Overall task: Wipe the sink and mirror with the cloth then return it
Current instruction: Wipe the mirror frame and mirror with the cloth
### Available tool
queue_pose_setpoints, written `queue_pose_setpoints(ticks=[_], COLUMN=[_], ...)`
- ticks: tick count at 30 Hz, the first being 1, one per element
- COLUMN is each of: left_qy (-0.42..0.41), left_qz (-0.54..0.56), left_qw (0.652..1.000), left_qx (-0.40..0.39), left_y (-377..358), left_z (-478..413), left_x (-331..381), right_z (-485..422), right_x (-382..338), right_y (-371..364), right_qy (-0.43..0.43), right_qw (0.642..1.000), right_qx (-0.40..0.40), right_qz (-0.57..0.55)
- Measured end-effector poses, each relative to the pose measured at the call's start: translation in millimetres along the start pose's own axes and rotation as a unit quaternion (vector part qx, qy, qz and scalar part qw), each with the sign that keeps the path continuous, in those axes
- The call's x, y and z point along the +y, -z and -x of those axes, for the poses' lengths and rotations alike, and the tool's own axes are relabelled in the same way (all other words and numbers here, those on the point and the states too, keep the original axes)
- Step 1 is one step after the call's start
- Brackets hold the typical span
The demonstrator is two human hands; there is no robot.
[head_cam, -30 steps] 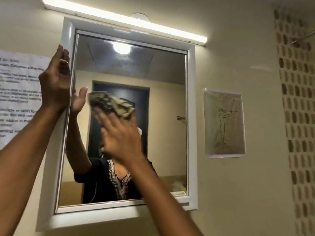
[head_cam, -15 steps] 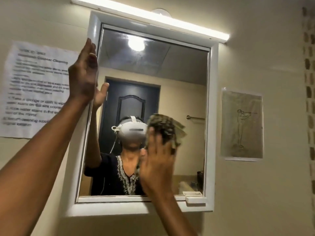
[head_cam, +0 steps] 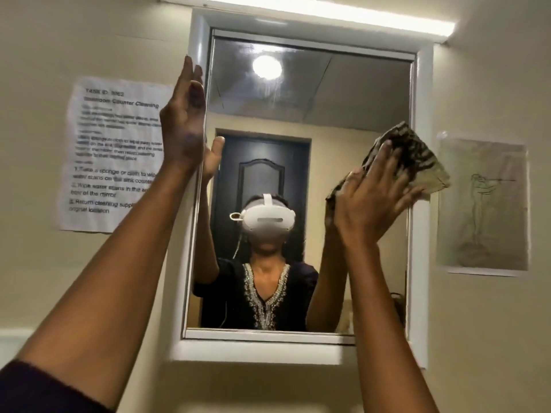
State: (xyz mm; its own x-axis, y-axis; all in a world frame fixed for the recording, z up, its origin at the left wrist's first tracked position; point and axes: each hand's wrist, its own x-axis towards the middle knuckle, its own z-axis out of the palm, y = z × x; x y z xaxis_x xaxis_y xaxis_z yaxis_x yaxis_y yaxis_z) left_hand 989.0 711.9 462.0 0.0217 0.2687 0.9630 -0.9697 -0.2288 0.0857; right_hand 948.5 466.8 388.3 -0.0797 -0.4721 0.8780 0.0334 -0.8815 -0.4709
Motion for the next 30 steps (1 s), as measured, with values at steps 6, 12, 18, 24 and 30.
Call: queue_pose_setpoints(ticks=[6,12,18,24,30], left_qy=[0.008,0.001,-0.018,-0.048,-0.070], left_qz=[0.020,-0.024,-0.053,-0.127,-0.139], left_qw=[1.000,0.999,0.998,0.991,0.987], left_qx=[-0.008,-0.028,-0.005,-0.008,-0.025], left_y=[2,2,-1,-4,-7], left_z=[0,2,2,-2,2], left_x=[2,-3,-1,-9,-12], right_z=[100,182,261,229,154], right_x=[-84,-127,-76,-3,89], right_y=[-10,-3,9,21,33], right_qy=[0.238,0.230,0.341,0.330,-0.004], right_qw=[0.959,0.940,0.887,0.911,0.994], right_qx=[-0.128,-0.227,-0.289,-0.233,-0.100], right_qz=[-0.089,-0.112,-0.117,-0.081,0.043])
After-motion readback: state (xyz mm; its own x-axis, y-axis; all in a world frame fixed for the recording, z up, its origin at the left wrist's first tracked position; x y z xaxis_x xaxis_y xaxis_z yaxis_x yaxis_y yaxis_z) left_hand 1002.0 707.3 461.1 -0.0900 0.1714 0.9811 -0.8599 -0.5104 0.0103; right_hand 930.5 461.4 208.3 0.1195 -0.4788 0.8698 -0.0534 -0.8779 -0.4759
